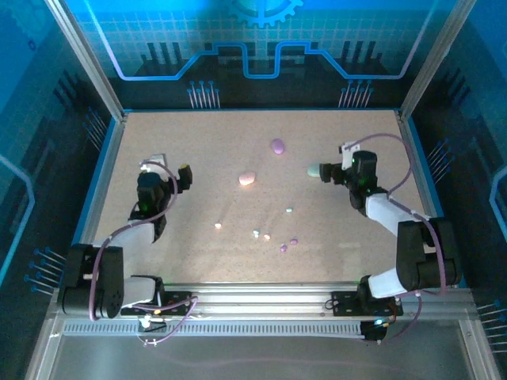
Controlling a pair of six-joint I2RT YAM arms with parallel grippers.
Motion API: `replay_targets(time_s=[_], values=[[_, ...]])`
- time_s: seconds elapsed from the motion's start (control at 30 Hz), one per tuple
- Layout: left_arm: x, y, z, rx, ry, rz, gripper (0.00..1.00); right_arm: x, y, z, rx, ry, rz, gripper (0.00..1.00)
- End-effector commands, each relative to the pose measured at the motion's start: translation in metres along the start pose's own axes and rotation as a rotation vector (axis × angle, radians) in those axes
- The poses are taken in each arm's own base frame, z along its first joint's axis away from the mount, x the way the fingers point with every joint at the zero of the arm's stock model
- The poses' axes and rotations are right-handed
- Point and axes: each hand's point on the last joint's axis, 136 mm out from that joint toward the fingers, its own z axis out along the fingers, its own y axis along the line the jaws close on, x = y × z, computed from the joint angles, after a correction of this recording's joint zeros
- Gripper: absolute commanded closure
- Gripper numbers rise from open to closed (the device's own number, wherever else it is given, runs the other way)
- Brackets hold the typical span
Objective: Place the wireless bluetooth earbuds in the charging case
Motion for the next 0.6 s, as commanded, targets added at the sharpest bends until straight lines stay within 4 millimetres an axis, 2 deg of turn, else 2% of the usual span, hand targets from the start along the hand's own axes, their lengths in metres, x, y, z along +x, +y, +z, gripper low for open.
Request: replay_targets(time_s=[0.0, 0.17, 0.3, 0.43, 0.57], values=[[0.002, 0.011, -0.005, -0.099, 0.125, -0.165, 0.01, 0.016, 0.037, -0.002, -0.17, 0.199, 0.05, 0.01], [-0.007, -0.003, -0.008, -0.075, 0.224, -0.313, 0.01, 0.008, 0.09, 0.006, -0.406, 0.31, 0.14, 0.12], [-0.007, -0.026, -0.012, 0.055, 0.234, -0.399, 0.01, 0.011, 0.146, 0.014, -0.569, 0.403, 0.056, 0.18], [-0.001, -0.044, -0.016, 0.151, 0.268, -0.496, 0.01, 0.018, 0.197, 0.026, -0.661, 0.486, -0.046, 0.21], [0.012, -0.046, -0.018, 0.157, 0.301, -0.529, 0.01, 0.017, 0.237, 0.04, -0.724, 0.535, -0.085, 0.24]])
